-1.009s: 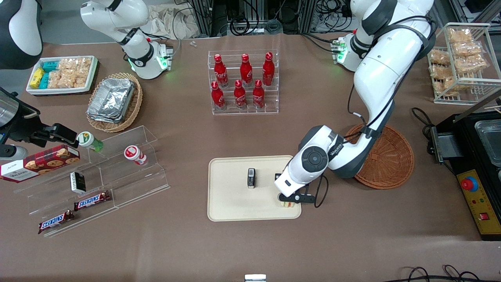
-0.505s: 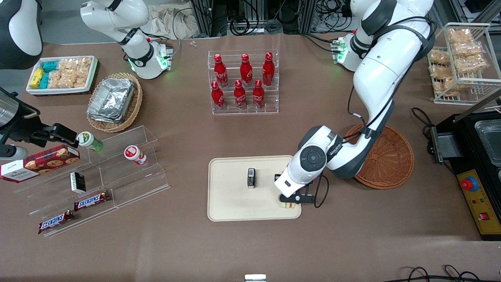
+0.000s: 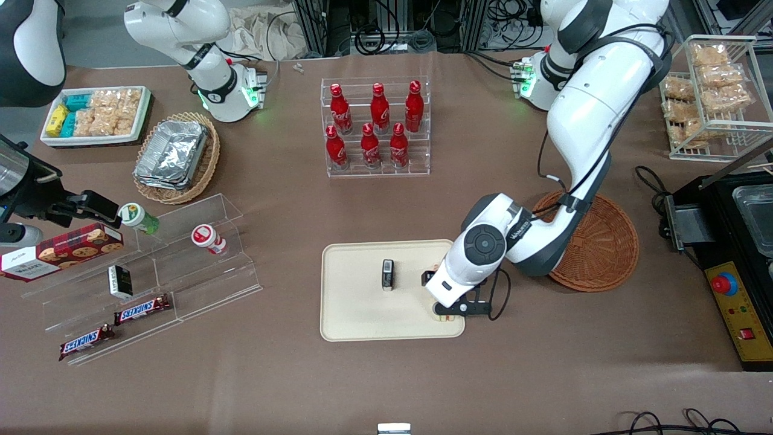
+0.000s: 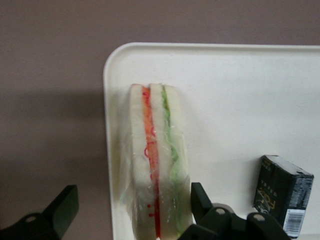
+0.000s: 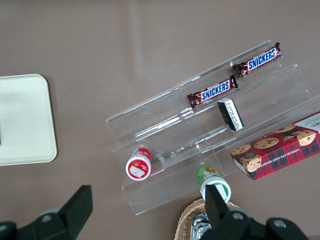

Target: Place sandwich from basket to tray

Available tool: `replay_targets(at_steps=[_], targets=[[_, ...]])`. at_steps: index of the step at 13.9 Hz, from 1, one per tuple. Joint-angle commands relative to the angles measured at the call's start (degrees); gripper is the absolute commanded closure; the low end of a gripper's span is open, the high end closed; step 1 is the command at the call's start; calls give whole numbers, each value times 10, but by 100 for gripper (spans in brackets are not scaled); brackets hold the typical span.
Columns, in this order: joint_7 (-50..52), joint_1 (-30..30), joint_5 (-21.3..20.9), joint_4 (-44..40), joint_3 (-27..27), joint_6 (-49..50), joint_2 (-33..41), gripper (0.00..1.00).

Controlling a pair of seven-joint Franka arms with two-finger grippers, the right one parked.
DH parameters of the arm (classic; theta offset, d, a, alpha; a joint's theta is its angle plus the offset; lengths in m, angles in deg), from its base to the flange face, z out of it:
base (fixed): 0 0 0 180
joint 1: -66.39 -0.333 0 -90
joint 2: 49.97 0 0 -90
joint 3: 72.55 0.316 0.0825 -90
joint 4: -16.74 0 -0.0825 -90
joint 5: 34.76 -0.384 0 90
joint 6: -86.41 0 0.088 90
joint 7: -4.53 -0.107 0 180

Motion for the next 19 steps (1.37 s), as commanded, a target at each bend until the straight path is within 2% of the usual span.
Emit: replay_targets(at_steps=[1, 4, 7, 9, 10, 11, 12, 14, 15, 19], targets=[[29, -42, -3, 7, -1, 49, 82, 1], [21, -124, 41, 37, -34, 79, 162, 1], [-30, -195, 85, 132, -36, 83, 264, 2], [-130, -256, 137, 188, -37, 85, 329, 1], [-189, -303, 175, 219, -42, 84, 362, 1], [-262, -320, 219, 240, -39, 85, 396, 1], [-312, -317, 246, 256, -7, 93, 421, 1], [-338, -232, 255, 297, 115, 94, 467, 1], [-339, -211, 255, 307, 149, 91, 480, 1], [-335, -198, 245, 293, 139, 96, 482, 1]])
